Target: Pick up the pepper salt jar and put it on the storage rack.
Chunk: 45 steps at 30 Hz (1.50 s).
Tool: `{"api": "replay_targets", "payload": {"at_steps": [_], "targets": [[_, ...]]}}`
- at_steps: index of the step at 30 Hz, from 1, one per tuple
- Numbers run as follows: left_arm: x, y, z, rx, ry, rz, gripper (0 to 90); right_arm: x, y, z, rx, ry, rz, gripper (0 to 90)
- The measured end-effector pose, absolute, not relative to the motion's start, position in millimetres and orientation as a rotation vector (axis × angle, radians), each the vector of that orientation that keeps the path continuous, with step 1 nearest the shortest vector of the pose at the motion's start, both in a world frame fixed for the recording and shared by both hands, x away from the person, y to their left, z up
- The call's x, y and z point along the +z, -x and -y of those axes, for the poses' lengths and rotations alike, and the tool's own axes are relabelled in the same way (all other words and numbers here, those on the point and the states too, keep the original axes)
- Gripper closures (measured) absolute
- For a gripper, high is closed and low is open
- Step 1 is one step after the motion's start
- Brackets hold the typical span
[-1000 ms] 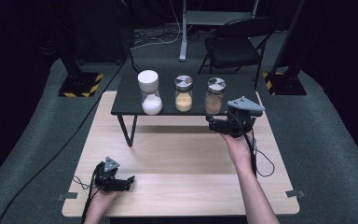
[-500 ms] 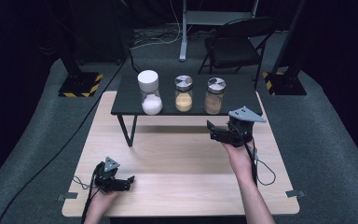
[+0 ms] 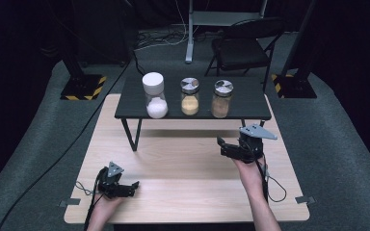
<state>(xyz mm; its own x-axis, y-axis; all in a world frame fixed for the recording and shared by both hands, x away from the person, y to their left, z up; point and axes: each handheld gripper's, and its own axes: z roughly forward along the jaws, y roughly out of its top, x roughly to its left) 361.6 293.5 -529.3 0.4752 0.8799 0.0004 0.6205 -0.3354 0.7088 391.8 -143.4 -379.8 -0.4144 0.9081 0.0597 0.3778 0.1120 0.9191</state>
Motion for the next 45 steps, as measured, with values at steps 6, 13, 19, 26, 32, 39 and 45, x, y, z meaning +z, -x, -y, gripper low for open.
{"api": "replay_targets", "payload": {"at_steps": [6,13,19,26,32,39,45], "targets": [[-529,-362,-293,0.515,-2.074,-1.238,0.2,-391,-385,147,1.281,-1.25,-1.857,11.1],[-529,-362,-293,0.515,-2.074,-1.238,0.2,-407,-377,152,1.278,-1.269,-1.863,11.1],[-529,-361,-293,0.515,-2.074,-1.238,0.2,-420,-371,158,1.27,-1.286,-1.867,11.1],[-529,-361,-293,0.516,-2.074,-1.239,0.2,-438,-363,163,1.254,-1.304,-1.884,11.1],[-529,-361,-294,0.516,-2.077,-1.239,0.2,-454,-359,168,1.247,-1.325,-1.89,11.0],[-529,-361,-294,0.516,-2.076,-1.239,0.2,-474,-356,172,1.236,-1.352,-1.887,10.9],[-529,-361,-294,0.516,-2.077,-1.239,0.2,-489,-356,173,1.214,-1.362,-1.892,10.8]]}}
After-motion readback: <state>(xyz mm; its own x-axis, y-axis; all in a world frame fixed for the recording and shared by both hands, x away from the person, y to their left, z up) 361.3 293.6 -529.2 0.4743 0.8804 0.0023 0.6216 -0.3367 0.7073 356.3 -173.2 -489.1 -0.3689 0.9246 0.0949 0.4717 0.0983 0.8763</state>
